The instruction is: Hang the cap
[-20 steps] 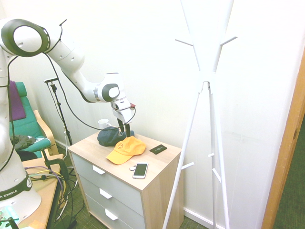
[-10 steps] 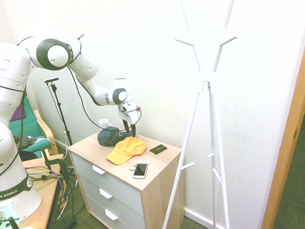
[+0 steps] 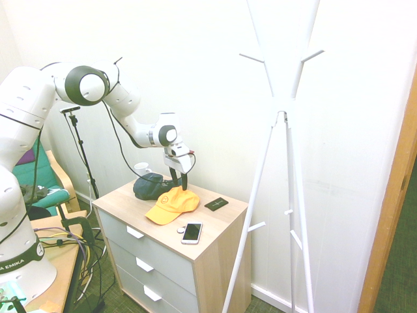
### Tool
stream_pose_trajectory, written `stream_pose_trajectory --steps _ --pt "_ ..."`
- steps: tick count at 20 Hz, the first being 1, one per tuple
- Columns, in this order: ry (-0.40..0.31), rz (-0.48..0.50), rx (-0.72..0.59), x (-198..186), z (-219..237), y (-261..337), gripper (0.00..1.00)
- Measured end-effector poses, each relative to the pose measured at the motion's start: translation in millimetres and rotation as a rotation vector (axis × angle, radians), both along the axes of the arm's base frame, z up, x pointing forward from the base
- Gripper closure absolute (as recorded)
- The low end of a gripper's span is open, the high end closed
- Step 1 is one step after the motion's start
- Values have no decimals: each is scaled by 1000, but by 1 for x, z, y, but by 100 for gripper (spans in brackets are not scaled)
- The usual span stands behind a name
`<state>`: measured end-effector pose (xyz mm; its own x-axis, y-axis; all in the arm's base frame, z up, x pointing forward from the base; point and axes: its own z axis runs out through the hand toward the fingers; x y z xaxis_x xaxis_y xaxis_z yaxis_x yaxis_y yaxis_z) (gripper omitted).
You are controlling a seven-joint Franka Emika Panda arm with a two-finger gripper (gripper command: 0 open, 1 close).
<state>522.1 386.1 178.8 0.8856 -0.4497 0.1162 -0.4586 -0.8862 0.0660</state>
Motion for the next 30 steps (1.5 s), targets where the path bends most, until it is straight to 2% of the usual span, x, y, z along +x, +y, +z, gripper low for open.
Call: stream_pose_trajectory --steps 30 --pt "-8 8 -14 11 -17 -3 100"
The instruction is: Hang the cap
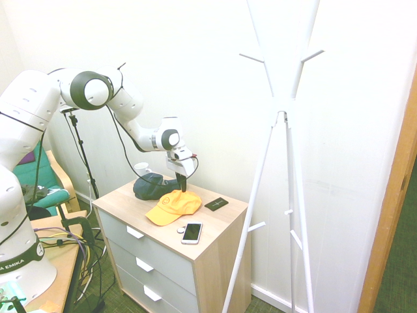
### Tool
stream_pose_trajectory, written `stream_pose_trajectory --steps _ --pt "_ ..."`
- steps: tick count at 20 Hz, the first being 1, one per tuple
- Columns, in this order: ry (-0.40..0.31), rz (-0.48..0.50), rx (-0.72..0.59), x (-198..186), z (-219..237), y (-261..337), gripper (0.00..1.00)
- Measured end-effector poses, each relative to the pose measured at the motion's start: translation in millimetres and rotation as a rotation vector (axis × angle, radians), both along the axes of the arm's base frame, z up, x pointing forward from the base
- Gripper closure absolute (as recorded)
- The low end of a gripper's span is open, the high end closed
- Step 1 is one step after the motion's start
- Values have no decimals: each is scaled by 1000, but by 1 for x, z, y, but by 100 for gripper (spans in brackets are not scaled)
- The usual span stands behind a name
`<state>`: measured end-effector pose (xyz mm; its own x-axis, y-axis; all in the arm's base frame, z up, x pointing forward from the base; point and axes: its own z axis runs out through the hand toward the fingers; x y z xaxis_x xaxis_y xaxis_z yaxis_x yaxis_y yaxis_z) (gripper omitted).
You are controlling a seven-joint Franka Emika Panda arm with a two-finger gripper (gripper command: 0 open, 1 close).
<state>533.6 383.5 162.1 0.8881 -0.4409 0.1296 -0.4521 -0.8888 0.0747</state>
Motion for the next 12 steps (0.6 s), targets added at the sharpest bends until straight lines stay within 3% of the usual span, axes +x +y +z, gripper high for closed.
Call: stream_pose_trajectory --steps 7,12 --pt "-17 -9 2 5 5 -6 100" --pt "-28 -34 -44 15 55 -18 100"
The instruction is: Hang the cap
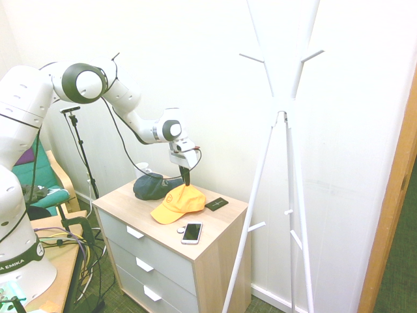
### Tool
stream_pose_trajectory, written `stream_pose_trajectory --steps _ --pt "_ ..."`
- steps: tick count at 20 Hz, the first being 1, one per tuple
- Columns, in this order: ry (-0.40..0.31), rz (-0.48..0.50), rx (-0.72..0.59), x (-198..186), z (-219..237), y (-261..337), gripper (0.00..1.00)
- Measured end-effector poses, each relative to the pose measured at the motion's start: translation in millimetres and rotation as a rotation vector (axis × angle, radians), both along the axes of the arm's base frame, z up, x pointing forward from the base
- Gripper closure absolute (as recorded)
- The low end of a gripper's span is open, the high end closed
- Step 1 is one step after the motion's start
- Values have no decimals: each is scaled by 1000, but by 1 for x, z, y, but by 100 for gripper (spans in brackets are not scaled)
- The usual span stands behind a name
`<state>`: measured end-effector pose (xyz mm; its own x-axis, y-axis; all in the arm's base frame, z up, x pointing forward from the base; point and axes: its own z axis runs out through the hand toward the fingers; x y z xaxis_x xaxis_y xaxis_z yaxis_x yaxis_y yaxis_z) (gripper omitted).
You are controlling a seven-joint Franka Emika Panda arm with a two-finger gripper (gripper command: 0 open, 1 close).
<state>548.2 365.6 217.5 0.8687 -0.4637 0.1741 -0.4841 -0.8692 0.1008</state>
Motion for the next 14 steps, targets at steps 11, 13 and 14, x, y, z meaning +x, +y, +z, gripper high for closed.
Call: stream_pose_trajectory --steps 11,13,14 --pt "-199 85 -419 4 165 -55 100" --pt "-256 74 -505 6 200 -75 100" --pt "-281 65 -535 8 217 -86 100"
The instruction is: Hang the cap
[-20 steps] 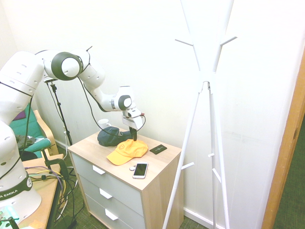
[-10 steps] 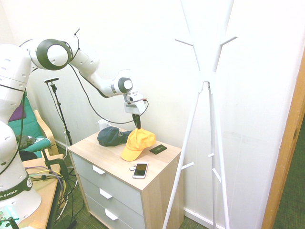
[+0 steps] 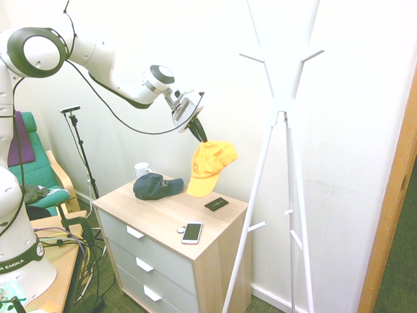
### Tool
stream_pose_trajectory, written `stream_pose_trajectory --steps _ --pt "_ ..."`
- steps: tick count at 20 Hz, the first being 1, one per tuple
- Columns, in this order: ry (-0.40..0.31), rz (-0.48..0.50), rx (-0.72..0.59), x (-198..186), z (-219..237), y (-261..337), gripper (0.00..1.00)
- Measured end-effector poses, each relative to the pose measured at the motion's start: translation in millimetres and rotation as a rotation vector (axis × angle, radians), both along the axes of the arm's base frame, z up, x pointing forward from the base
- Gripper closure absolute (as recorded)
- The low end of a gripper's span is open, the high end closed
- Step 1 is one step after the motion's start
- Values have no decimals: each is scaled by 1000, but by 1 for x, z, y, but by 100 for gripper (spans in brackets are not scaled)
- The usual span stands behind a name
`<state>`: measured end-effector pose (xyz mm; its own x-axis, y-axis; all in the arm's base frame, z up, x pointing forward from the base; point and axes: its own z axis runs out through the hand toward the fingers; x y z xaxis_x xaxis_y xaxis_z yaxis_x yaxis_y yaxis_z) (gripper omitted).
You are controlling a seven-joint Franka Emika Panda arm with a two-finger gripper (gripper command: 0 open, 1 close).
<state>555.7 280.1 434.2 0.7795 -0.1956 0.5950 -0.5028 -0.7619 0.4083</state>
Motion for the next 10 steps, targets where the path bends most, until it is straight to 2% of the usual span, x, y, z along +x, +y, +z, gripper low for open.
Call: stream_pose_trajectory --steps 3,6,10 --pt "-69 -22 -79 -2 55 -31 100" --pt "-105 -30 -138 -15 105 -52 100" --pt "-144 -31 -250 -29 149 -68 100"
